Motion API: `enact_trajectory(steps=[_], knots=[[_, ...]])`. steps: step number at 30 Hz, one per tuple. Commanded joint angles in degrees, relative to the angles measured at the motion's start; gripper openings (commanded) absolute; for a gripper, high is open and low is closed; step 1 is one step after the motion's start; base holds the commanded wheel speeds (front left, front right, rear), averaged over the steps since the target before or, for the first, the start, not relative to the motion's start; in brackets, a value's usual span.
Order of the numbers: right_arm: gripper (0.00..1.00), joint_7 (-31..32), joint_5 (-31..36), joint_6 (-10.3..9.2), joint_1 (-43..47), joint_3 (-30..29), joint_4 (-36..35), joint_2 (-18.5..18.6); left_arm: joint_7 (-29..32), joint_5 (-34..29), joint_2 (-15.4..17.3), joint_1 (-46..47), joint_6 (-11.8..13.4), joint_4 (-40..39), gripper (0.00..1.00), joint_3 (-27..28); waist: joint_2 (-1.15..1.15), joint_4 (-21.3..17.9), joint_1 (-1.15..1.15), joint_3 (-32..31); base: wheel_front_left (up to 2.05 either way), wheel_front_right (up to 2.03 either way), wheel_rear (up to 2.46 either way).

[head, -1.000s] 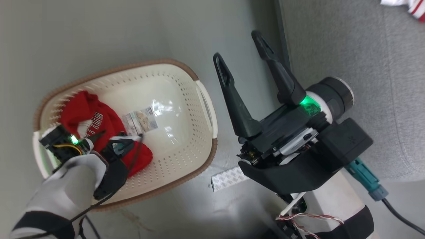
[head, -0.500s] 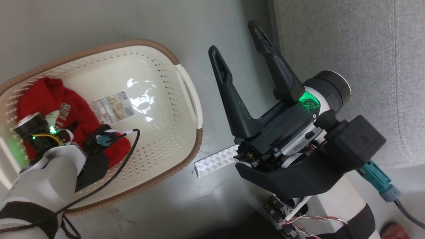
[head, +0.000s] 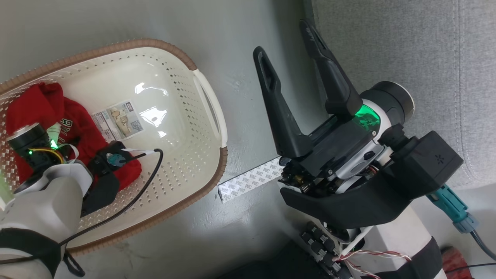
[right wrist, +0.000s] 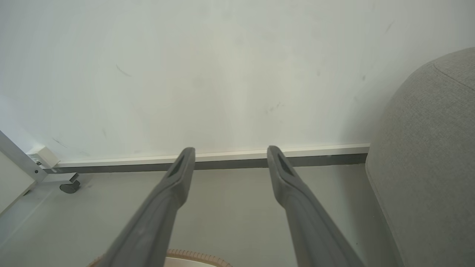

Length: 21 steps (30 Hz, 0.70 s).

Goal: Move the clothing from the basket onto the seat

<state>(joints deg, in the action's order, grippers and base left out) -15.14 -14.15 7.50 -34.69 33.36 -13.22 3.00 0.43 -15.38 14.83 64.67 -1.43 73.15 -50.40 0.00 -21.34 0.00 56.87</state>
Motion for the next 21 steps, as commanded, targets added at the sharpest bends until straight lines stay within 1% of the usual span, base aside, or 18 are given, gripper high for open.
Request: enact_trajectory(steps=[1, 2, 3, 4, 7, 11, 15, 21], knots=[[1.00, -0.04, 0.44, -0.02, 0.26, -0.22, 0.04, -0.20, -0.01, 0.13, -0.24, 0.29, -0.12, 0.33, 0.88, -0.37, 0.00, 0.29, 0.00, 0.20, 0.00, 0.00, 0.00], [1.00, -0.04, 0.60, -0.02, 0.31, -0.25, 0.23, -0.20, -0.39, 0.32, -0.57, 0.32, -0.13, 0.32, 0.46, -0.45, 0.00, 0.39, 0.00, 0.25, 0.00, 0.00, 0.00], [1.00, -0.04, 0.64, -0.02, 0.30, -0.27, 0.36, -0.20, -0.50, 0.39, -0.84, 0.31, 0.00, 0.31, 0.10, -0.64, 0.00, 0.46, 0.00, 0.27, 0.00, 0.00, 0.00], [1.00, -0.04, 0.69, -0.02, 0.25, -0.29, 0.45, -0.19, -0.57, 0.59, -1.14, 0.27, 0.07, 0.36, 0.00, -0.72, 0.00, 0.54, 0.00, 0.26, 0.00, 0.00, 0.00], [1.00, -0.04, 0.61, -0.02, -0.12, -0.34, 0.30, -0.19, -1.74, 0.80, -1.40, 0.33, 0.59, 0.09, 0.00, -0.79, 0.00, 0.69, 0.00, 0.19, 0.00, 0.00, 0.00], [1.00, -0.04, 0.22, -0.02, -0.27, -1.10, 0.03, -0.18, -3.91, 2.55, -2.60, -0.45, 2.58, -0.49, 0.00, 0.29, 0.00, 1.27, 0.00, -1.12, 0.00, 0.00, 0.00], [1.00, -0.04, 1.15, -0.02, 0.62, -1.93, 1.54, -0.18, -6.89, 5.16, -3.93, -2.33, 4.08, -1.01, 0.00, 2.04, 0.00, 2.49, 0.00, -3.89, 0.00, 0.00, 0.00], [1.00, -0.04, 2.03, -0.02, 2.60, -3.06, 3.25, -0.15, -12.37, 9.07, -5.48, -5.68, 4.72, -2.00, 0.00, 4.20, 0.00, 4.86, 0.00, -9.65, 0.00, 0.00, 0.00]])
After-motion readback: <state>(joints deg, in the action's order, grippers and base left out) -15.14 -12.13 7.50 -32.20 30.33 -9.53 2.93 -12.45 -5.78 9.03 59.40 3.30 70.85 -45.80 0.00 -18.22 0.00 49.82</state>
